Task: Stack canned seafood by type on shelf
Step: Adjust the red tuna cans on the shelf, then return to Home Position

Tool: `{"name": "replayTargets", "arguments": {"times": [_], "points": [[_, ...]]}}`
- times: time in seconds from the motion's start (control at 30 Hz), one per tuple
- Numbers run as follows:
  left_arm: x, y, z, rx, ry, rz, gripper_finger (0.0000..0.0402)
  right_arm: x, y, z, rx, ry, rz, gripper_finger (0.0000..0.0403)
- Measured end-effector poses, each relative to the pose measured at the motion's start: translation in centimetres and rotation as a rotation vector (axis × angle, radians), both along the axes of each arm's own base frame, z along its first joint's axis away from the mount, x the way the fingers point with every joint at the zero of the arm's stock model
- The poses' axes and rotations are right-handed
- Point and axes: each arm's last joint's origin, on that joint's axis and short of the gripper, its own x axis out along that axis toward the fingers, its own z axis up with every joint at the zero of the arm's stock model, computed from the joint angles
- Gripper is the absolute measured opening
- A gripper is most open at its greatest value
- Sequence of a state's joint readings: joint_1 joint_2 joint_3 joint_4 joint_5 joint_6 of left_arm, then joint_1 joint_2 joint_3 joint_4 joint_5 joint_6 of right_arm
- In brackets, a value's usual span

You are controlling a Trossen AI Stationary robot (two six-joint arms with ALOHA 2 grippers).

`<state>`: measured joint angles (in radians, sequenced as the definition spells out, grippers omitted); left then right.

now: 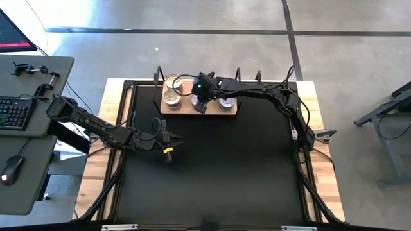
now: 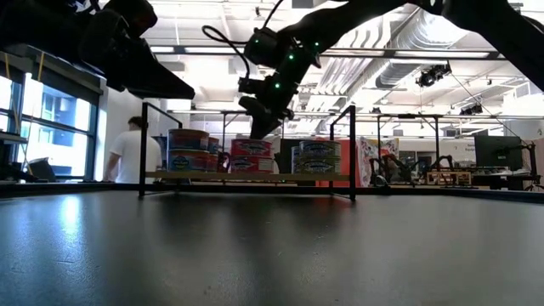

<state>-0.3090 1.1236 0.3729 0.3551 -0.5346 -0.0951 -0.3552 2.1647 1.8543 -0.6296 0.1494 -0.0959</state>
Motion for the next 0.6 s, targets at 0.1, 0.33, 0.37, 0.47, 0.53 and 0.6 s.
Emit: {"name": "replayTargets", "arguments": {"times": [0.1,0.33,0.37,0.47,0.53,0.6], "points": [[0.0,0.0,0.0,-0.005,-0.001,0.002,0.0076,0.0,-0.2,0.0,-0.024,-0.002,0.000,0.0000],[0.0,0.0,0.0,-0.005,0.000,0.002,0.0076,0.0,0.2,1.1,-0.047,-0.039,-0.007,0.0000],[0.0,0.0,0.0,-0.006,0.002,0.002,0.0076,0.1,0.3,1.5,-0.053,-0.071,-0.030,0.0000],[-0.2,-0.3,-0.2,0.002,0.017,-0.006,0.0076,0.6,1.1,3.2,-0.069,-0.182,-0.042,0.0000],[-0.4,-0.8,-0.3,0.005,0.022,0.008,0.0076,1.1,2.2,3.5,-0.075,-0.209,-0.014,0.0000],[-0.8,-1.4,-0.5,0.020,0.031,0.026,0.0076,1.8,4.2,3.5,-0.074,-0.212,0.033,0.0000]]}}
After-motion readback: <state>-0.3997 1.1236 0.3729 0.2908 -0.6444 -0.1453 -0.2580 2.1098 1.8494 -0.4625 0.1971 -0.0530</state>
